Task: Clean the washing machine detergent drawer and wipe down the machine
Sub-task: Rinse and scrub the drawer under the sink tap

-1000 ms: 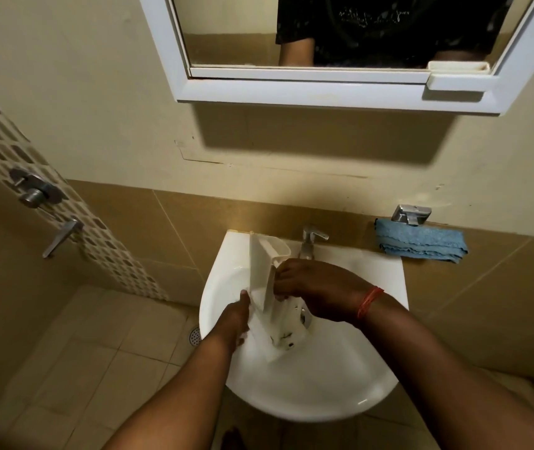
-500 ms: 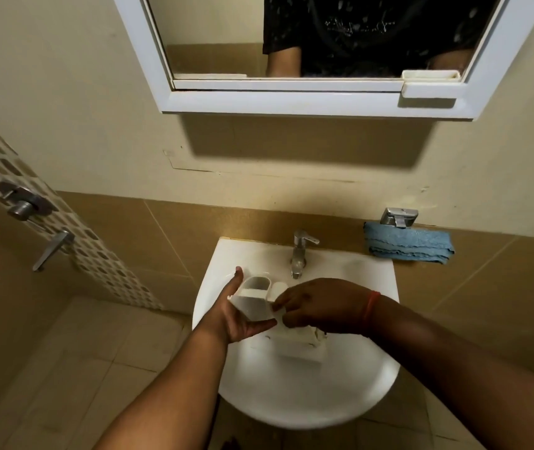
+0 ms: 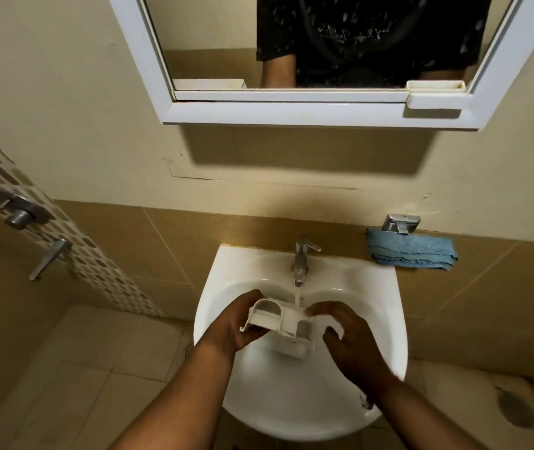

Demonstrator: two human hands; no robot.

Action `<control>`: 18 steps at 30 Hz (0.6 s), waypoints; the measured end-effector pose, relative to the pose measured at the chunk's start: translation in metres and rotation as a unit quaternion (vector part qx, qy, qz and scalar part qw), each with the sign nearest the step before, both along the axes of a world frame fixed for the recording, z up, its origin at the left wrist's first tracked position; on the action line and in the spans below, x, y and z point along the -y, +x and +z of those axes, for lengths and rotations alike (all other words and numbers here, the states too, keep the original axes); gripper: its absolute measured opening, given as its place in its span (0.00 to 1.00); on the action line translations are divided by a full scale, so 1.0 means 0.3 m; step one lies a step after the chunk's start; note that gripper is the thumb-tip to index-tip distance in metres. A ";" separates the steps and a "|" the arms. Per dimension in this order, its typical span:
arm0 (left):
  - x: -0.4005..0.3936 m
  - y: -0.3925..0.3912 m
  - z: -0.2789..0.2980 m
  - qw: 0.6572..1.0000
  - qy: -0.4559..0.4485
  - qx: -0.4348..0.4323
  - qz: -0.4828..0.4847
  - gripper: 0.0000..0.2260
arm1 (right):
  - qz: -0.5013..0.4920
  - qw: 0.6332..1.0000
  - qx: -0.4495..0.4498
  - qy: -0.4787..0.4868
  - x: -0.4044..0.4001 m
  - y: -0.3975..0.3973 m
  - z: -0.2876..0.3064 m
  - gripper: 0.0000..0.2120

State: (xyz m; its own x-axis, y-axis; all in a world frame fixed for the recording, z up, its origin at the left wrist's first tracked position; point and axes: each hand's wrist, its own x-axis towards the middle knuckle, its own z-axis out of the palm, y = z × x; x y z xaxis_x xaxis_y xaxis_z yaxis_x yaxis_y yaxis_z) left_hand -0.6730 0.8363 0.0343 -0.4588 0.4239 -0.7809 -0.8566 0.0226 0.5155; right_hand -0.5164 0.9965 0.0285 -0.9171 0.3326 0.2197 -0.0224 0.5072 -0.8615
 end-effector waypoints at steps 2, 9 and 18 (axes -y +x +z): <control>0.008 0.011 -0.026 1.000 -0.003 -0.012 0.003 0.02 | -0.140 0.972 0.107 -0.155 0.033 0.008 -0.063 0.19; -0.008 0.054 -0.013 0.993 -0.053 -0.085 -0.059 0.03 | -0.086 0.751 0.273 -0.595 0.085 -0.007 -0.100 0.17; 0.043 0.116 0.009 0.994 -0.068 -0.053 -0.069 0.14 | -0.080 0.825 0.290 -0.478 0.096 -0.015 0.034 0.07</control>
State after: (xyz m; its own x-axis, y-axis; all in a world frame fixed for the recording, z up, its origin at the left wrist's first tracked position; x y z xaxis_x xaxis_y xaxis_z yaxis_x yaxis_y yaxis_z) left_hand -0.6381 0.8234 0.0370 -0.4873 0.3826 -0.7849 -0.7812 0.2107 0.5877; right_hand -0.5209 0.9677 0.0387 -0.7032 0.2265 -0.6739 0.5361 -0.4537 -0.7119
